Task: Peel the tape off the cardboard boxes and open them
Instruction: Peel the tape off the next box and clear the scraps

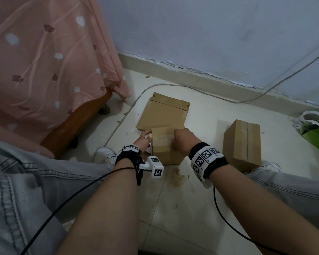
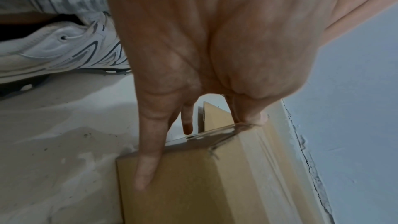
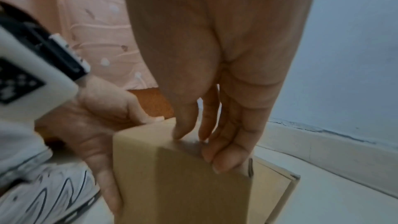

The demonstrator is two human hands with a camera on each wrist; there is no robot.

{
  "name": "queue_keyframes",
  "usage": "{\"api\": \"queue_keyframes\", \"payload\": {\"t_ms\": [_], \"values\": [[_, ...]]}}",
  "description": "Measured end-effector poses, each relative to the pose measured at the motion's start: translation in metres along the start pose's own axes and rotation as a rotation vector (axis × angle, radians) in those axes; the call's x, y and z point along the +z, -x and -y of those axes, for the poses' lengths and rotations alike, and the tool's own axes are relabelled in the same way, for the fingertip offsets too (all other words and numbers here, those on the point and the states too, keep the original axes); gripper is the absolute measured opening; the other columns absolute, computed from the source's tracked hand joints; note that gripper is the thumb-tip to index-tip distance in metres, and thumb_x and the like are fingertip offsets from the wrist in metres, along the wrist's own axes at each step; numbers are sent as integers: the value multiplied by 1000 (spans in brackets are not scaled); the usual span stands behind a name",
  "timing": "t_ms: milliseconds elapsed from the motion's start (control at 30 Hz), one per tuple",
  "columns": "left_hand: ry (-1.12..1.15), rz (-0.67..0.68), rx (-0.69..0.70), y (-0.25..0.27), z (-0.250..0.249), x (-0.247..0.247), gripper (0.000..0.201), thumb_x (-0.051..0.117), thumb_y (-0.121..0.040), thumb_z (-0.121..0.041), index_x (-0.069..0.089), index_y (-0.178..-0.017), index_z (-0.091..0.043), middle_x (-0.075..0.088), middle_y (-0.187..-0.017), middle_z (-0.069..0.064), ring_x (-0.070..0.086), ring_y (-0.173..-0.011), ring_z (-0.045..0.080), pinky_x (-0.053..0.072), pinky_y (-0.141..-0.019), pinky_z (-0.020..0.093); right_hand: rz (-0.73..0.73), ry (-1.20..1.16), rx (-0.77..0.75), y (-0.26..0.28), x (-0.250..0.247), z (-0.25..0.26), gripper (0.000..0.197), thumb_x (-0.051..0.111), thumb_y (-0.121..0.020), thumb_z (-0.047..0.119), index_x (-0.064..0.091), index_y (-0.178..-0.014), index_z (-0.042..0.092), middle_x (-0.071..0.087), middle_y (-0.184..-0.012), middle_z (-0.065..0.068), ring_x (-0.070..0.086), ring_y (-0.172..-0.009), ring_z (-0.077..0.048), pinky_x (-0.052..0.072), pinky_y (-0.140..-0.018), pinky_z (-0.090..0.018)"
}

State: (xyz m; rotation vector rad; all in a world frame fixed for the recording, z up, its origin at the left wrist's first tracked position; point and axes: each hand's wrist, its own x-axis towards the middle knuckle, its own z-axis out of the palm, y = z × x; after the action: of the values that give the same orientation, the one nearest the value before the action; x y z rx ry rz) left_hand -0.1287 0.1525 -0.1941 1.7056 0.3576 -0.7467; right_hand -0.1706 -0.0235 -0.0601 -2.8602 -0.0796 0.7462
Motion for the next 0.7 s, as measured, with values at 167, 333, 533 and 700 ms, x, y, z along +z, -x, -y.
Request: {"api": "queue_keyframes", "payload": {"t_ms": [167,333,533,700], "values": [[7,-9,2,1,1,0,49,41,-94,-55,32,-142,-46,49,-142,11,53,-123,31,42,-103,57,28,8,-1,-6,-5,-2,23,58,-95,16,58,-111,-1,60,-116,-20,59,-106,-33,45,-78,-30],[-18,-9,-24,-5,6,0,57,43,-81,-64,34,-136,-53,49,-142,13,50,-126,34,42,-104,58,75,-12,-1,-7,-14,-2,25,54,-96,16,57,-116,1,59,-121,-16,57,-111,-29,47,-84,-30],[-33,-11,-23,-5,4,0,57,42,-83,-62,34,-138,-50,49,-142,14,50,-125,35,42,-104,57,86,-14,-30,-2,-12,-1,29,45,-99,10,52,-124,-3,54,-129,-19,53,-119,-30,44,-93,-32],[-46,-10,-10,-4,0,-2,49,39,-96,-54,29,-144,-46,47,-143,11,49,-128,32,42,-103,58,74,-18,-7,0,-13,-6,28,46,-97,9,54,-120,-5,56,-125,-19,56,-115,-30,46,-88,-29]]}}
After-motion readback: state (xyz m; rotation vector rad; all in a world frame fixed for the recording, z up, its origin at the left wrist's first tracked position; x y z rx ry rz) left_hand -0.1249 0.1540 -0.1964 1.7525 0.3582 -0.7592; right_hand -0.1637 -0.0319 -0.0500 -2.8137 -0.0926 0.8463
